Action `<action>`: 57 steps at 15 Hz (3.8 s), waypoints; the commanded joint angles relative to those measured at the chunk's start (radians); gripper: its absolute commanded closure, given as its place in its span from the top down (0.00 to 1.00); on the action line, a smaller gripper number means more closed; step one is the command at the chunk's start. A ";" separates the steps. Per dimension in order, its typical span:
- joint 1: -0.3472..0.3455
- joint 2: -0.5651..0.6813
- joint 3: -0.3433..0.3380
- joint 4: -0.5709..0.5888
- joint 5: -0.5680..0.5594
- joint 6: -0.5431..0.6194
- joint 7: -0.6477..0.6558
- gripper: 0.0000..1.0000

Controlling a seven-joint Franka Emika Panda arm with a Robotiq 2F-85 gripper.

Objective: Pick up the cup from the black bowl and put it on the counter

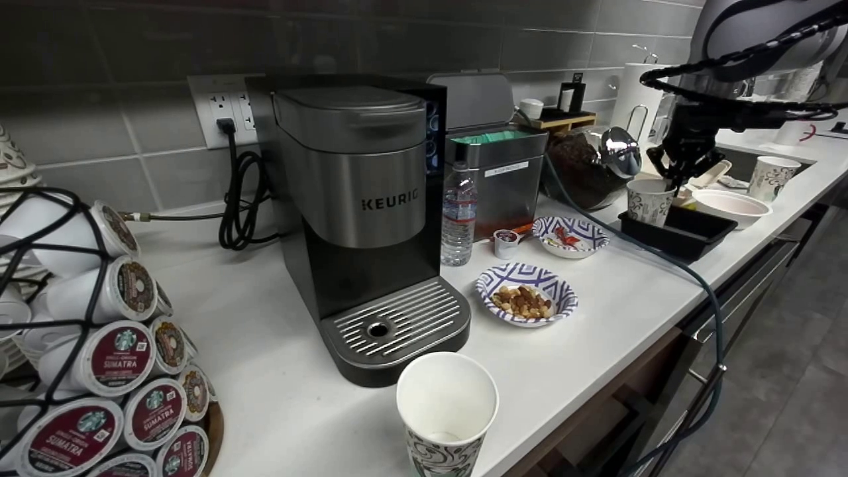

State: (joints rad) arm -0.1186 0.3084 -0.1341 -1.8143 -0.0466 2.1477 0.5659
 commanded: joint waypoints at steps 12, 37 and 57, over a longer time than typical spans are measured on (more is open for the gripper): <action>0.013 -0.168 0.000 -0.036 0.121 0.100 0.021 0.01; 0.038 0.240 -0.003 0.294 0.193 0.111 0.288 0.01; 0.047 0.275 0.012 0.365 0.203 0.097 0.282 0.01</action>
State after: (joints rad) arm -0.0766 0.5700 -0.1225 -1.4771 0.1363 2.2803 0.8450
